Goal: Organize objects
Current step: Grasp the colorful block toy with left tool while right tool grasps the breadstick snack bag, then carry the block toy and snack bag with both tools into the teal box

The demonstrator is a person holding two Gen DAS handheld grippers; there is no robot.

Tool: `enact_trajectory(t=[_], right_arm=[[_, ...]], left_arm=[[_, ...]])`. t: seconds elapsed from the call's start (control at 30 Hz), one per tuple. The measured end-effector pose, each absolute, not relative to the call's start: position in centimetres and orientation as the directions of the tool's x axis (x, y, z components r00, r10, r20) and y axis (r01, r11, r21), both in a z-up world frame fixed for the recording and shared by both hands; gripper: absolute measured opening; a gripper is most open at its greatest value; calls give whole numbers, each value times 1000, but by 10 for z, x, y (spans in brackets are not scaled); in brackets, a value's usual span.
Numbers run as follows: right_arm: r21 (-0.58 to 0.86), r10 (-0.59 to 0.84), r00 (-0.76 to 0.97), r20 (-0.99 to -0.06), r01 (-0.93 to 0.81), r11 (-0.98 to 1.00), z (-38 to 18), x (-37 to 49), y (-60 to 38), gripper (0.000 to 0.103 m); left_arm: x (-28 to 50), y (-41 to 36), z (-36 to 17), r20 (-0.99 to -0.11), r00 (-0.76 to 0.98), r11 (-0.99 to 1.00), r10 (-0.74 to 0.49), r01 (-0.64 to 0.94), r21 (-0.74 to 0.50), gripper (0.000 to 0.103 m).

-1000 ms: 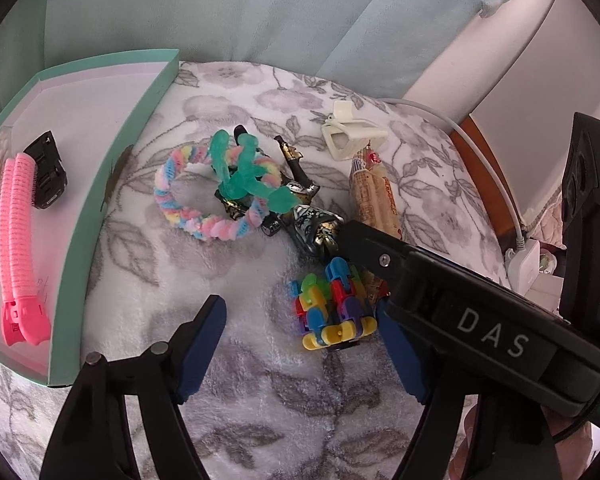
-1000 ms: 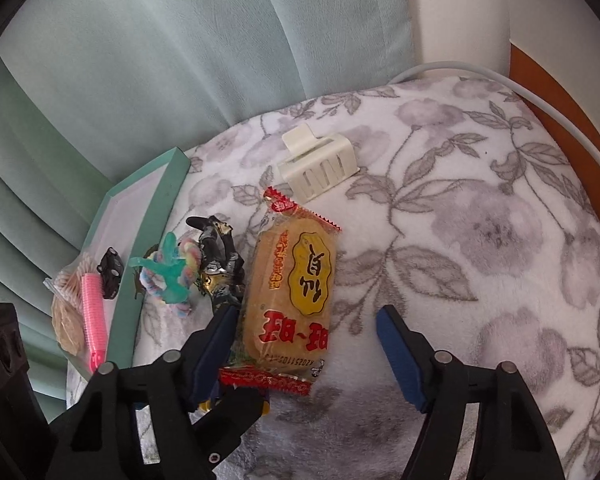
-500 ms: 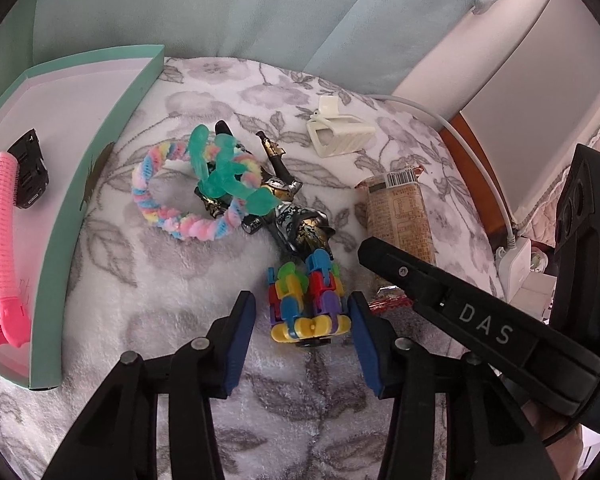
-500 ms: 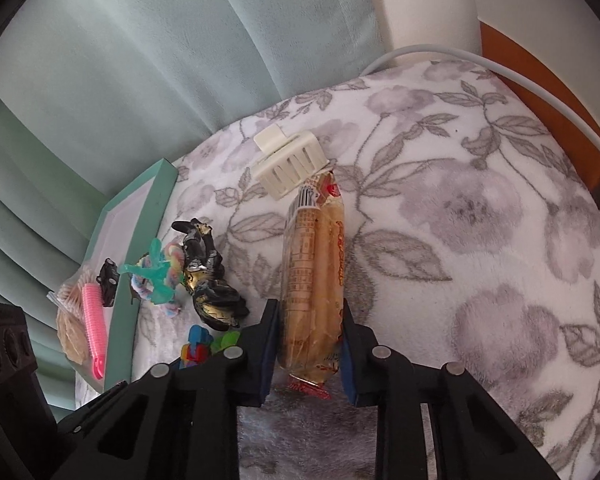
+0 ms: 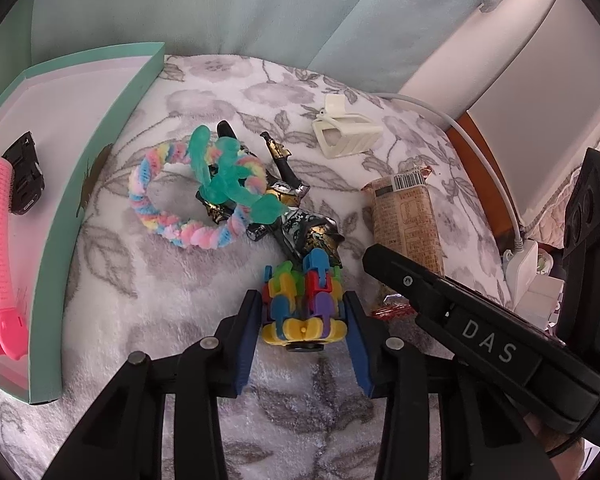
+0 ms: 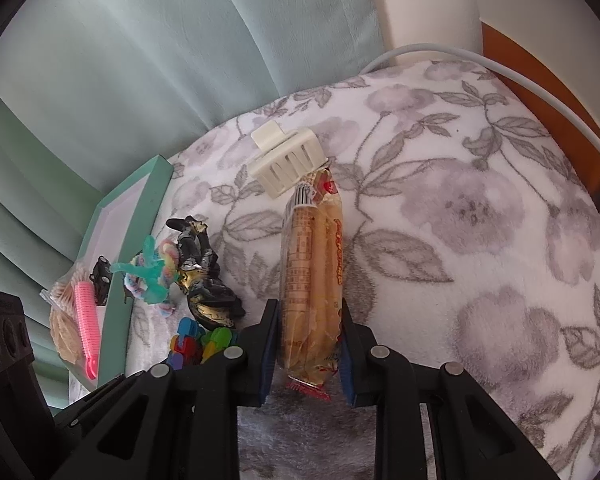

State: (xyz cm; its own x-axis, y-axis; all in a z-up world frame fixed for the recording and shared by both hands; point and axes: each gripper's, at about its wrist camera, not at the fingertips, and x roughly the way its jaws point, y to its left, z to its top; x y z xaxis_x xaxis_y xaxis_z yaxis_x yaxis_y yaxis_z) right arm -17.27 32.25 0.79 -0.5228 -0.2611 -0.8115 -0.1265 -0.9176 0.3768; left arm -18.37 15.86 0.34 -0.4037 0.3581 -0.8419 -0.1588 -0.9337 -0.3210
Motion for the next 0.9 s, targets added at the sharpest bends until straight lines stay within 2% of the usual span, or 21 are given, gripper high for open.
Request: enact_trajectory(t=[0.3,0.9], right_arm=[[372,-257,-509,-822,-138,-918,15,-174,317,29],[398,-258,-529,-808,-169,-902,30,-125,326,27]], left_arm=[[-179,157,6,-846,-399,-936,353,-152,-319,39],[-143,137,15,-858,-394,-944,328,-105,-313,39]])
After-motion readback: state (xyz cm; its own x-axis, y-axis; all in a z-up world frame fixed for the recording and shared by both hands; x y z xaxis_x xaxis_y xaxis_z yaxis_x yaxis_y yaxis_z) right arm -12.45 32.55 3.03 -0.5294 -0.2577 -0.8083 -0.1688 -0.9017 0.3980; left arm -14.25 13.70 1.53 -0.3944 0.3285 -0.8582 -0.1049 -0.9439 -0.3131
